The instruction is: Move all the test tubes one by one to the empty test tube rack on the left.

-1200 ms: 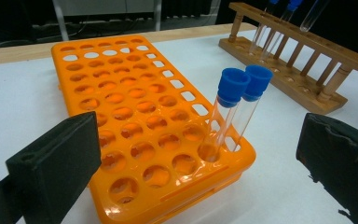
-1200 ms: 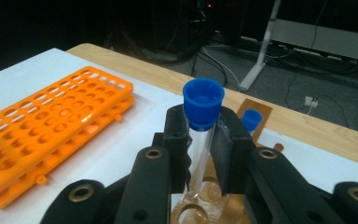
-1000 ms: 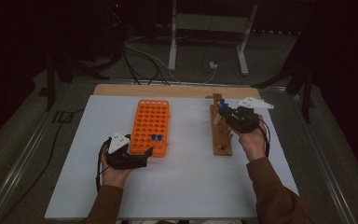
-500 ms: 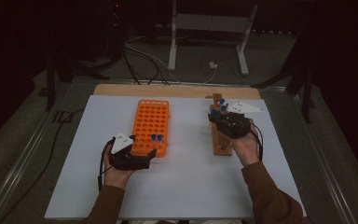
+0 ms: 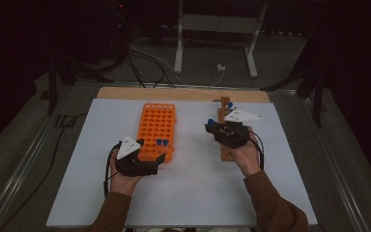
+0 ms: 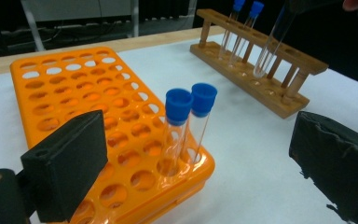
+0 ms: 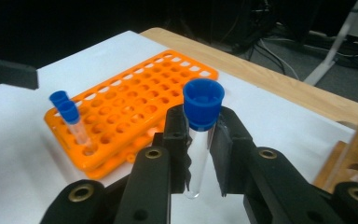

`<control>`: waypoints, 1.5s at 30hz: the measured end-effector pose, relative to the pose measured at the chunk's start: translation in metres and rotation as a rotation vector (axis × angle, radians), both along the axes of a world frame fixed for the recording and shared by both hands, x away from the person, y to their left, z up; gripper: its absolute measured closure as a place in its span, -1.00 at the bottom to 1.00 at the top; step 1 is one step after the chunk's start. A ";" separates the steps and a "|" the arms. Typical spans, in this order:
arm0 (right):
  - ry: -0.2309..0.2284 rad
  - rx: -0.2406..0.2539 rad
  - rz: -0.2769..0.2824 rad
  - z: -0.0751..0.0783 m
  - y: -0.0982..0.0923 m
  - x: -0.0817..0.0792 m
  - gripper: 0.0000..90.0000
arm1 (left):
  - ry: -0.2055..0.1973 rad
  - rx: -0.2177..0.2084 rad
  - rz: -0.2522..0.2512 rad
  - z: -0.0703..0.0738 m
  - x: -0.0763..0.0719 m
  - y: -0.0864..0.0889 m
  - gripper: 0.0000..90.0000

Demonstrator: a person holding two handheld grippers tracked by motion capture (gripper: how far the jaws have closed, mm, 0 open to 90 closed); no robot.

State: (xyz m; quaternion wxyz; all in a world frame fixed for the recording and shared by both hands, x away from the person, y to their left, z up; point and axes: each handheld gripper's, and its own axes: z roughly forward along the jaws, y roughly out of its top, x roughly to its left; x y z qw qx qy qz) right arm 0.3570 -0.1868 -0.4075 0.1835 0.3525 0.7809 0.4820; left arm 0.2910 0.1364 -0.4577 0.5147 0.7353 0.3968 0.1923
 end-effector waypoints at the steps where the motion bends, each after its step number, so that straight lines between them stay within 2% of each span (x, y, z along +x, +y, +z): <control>1: 0.001 -0.001 0.005 0.000 0.002 -0.001 0.71 | -0.003 -0.002 0.000 0.001 -0.001 -0.001 -0.87; 8: 0.016 0.001 0.036 -0.001 0.012 -0.004 0.71 | -0.054 -0.002 -0.031 0.016 -0.006 -0.012 -0.83; 12: 0.027 0.017 0.045 0.001 0.015 -0.006 0.71 | -0.073 0.022 -0.071 0.022 -0.008 -0.026 -0.81; 15: 0.027 0.019 0.057 0.002 0.017 -0.009 0.71 | -0.083 0.039 -0.101 0.024 -0.010 -0.038 -0.73; 20: 0.031 0.014 0.076 0.003 0.021 -0.014 0.71 | -0.086 0.057 -0.118 0.027 -0.009 -0.057 -0.62; 22: 0.036 0.019 0.085 0.003 0.022 -0.015 0.71 | -0.091 0.089 -0.103 0.026 -0.007 -0.066 -0.45; 25: 0.043 0.030 0.097 0.004 0.024 -0.017 0.71 | -0.076 0.109 -0.092 0.022 -0.002 -0.078 -0.18; 29: 0.045 0.027 0.114 0.004 0.028 -0.019 0.71 | -0.053 0.089 -0.100 0.015 0.008 -0.090 0.24; 34: 0.050 0.023 0.127 0.003 0.031 -0.021 0.71 | -0.053 0.083 -0.100 0.008 0.014 -0.100 0.45; 37: 0.057 0.027 0.136 0.002 0.033 -0.021 0.71 | -0.061 0.065 -0.091 0.007 0.015 -0.101 0.56; 42: 0.063 0.022 0.144 0.002 0.035 -0.022 0.71 | -0.093 0.053 -0.100 0.007 0.016 -0.101 0.66; 45: 0.065 0.019 0.144 0.001 0.037 -0.022 0.71 | -0.100 0.063 -0.101 0.006 0.016 -0.100 0.71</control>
